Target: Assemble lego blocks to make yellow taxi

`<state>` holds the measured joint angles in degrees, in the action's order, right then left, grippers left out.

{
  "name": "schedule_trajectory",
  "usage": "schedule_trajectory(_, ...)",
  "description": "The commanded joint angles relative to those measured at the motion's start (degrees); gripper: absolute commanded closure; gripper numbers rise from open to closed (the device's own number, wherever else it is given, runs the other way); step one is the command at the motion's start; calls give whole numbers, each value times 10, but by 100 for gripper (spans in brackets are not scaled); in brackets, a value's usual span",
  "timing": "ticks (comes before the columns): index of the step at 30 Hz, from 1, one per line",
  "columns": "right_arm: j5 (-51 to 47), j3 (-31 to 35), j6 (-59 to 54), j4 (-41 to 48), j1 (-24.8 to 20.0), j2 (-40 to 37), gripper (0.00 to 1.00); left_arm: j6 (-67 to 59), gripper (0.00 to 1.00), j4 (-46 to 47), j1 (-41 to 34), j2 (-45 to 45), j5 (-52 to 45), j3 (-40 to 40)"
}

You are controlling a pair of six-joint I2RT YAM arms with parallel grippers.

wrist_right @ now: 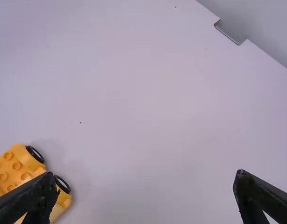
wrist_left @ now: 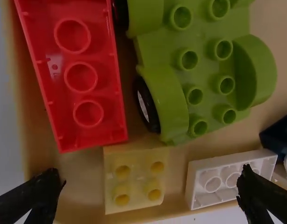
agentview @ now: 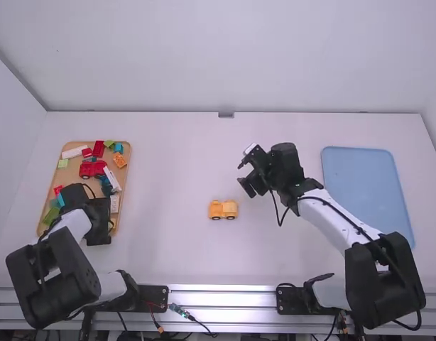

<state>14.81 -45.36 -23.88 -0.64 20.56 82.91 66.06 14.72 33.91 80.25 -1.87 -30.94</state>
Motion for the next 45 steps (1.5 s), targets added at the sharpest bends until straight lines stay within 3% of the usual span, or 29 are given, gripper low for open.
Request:
schedule_trajectory(1,1,-16,0,1,0,-9,1,-1,1,27,-2,5,4,-7)
schedule_trajectory(13,2,-16,0,1,0,-9,1,-31,7,85,-2,20,29,-61)
schedule_trajectory(18,2,-16,0,1,0,-9,1,-49,3,108,-2,75,28,-104)
schedule_trajectory(21,1,-16,0,3,0,-9,1,-45,16,156,-2,150,32,-158)
schedule_trajectory(29,2,-16,0,1,0,-9,1,-39,20,167,-2,184,43,-176)
schedule_trajectory(31,1,-16,0,-2,0,-9,1,-31,31,156,-2,184,43,-166)
schedule_trajectory(37,1,-16,1,-1,0,-9,1,-25,38,160,-2,184,39,-156)
schedule_trajectory(39,2,-16,1,1,0,-9,1,-24,51,162,-2,184,39,-156)
schedule_trajectory(42,1,-16,0,5,0,-9,1,-24,65,163,-2,184,38,-156)
schedule_trajectory(45,2,-16,0,8,0,-9,1,-25,68,166,-2,184,38,-156)
